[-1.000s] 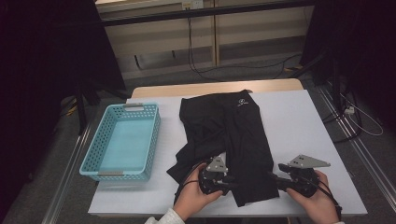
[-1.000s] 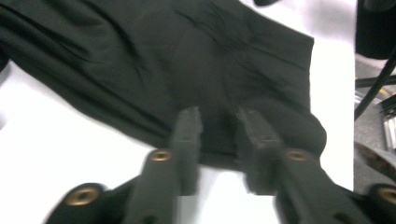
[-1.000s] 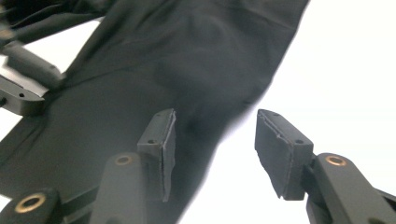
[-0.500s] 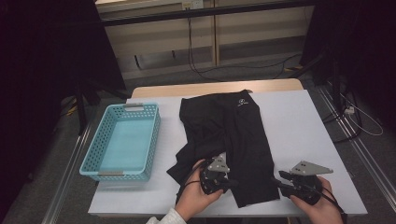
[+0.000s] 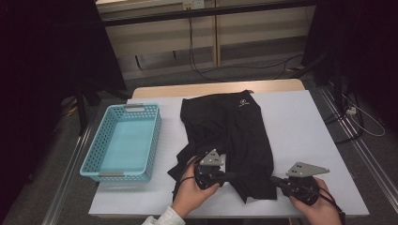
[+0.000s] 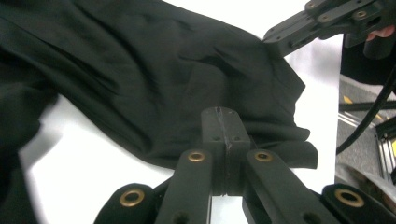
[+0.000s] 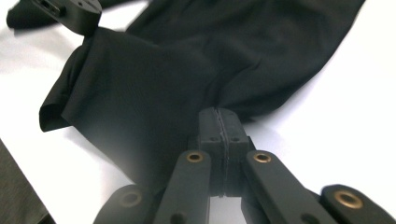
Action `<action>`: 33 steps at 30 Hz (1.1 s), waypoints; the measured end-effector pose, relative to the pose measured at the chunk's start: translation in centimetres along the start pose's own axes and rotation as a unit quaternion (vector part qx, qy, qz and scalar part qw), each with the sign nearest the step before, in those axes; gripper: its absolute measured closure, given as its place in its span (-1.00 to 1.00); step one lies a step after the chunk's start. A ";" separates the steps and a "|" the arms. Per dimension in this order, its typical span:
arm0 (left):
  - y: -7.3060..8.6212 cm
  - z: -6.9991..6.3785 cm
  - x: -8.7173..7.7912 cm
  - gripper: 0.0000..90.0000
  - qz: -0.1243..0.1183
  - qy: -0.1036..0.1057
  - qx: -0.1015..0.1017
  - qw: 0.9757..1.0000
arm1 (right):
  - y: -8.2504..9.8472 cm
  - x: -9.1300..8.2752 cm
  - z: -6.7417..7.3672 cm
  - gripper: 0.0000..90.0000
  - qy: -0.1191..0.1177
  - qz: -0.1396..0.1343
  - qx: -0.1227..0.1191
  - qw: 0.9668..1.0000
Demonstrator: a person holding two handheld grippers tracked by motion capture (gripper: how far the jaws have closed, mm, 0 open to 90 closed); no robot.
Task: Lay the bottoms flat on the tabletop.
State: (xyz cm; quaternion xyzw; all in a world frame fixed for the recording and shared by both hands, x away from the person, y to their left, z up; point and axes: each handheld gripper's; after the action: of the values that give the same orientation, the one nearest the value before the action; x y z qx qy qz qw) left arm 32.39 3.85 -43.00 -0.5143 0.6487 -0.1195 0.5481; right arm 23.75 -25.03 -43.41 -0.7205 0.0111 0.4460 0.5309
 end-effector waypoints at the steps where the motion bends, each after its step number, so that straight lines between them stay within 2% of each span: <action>1: -0.1 0.2 -0.1 1.00 -0.003 -0.003 -0.003 1.000 | -0.1 -0.1 -0.2 1.00 0.002 -0.006 0.004 1.000; 4: -0.1 1.0 -0.2 1.00 -0.011 -0.007 -0.015 1.000 | -0.1 0.2 -0.7 1.00 0.007 -0.014 0.014 1.000; 6: 0.0 1.2 0.1 1.00 -0.012 -0.010 -0.021 1.000 | 0.0 0.8 -1.0 1.00 0.018 -0.015 0.023 0.999; 8: 0.1 1.3 0.5 1.00 -0.004 -0.011 -0.023 1.000 | 0.1 1.9 -1.2 1.00 0.028 -0.006 0.029 0.999; 9: 0.1 1.2 0.7 1.00 0.003 -0.010 -0.020 1.000 | 0.2 2.4 -1.2 1.00 0.025 -0.001 0.031 0.999; 11: 0.3 1.1 1.0 1.00 0.011 -0.012 -0.020 1.000 | 0.1 3.1 -1.1 1.00 0.025 0.012 0.021 0.999; 15: 0.8 1.3 0.7 1.00 0.017 -0.012 -0.025 0.999 | 0.2 2.7 -0.9 1.00 0.020 0.021 0.014 0.999; 18: 1.1 1.0 0.7 1.00 0.023 -0.009 -0.019 1.000 | 0.7 1.9 -0.6 1.00 0.008 0.023 0.009 1.000; 19: 1.1 0.9 0.7 1.00 0.028 -0.011 -0.016 0.999 | 0.9 1.6 -0.5 0.98 0.009 0.024 0.009 1.000; 21: 1.1 0.6 0.8 1.00 0.023 -0.012 -0.013 1.000 | 1.1 1.2 -0.4 0.81 0.021 0.027 0.007 0.999; 23: 1.1 0.5 0.9 0.98 0.024 -0.013 -0.009 1.000 | 1.2 1.0 -0.4 0.81 0.026 0.026 0.007 0.999; 24: 1.1 0.5 0.9 0.92 0.023 -0.013 -0.007 1.000 | 1.1 0.9 -0.4 0.77 0.027 0.025 0.009 0.999; 26: 1.0 0.4 0.8 0.69 0.021 -0.010 -0.011 1.000 | 1.0 0.6 -0.4 0.72 0.029 0.018 0.012 0.999; 29: 0.9 0.5 0.5 0.28 0.011 -0.012 -0.007 1.000 | 0.9 0.5 -0.2 0.45 0.031 0.012 0.016 0.999; 30: 0.9 0.5 0.4 0.26 0.012 -0.013 -0.008 1.000 | 0.9 0.5 -0.3 0.39 0.033 0.012 0.016 0.999; 33: 0.9 0.6 0.2 0.17 0.006 -0.013 -0.009 1.000 | 1.1 0.8 -0.3 0.40 0.028 0.021 0.019 0.999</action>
State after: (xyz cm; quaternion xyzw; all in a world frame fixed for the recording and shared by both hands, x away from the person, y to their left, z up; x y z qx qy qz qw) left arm 32.38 4.32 -43.99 -0.5171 0.6457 -0.1037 0.5522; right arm 23.88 -25.35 -44.77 -0.7224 0.0492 0.4362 0.5343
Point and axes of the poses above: each handheld gripper's, and its own axes: x roughly forward along the jaws, y roughly out of its underside, z roughly to its left, and after that the axes turned 9 degrees about -x, right-handed
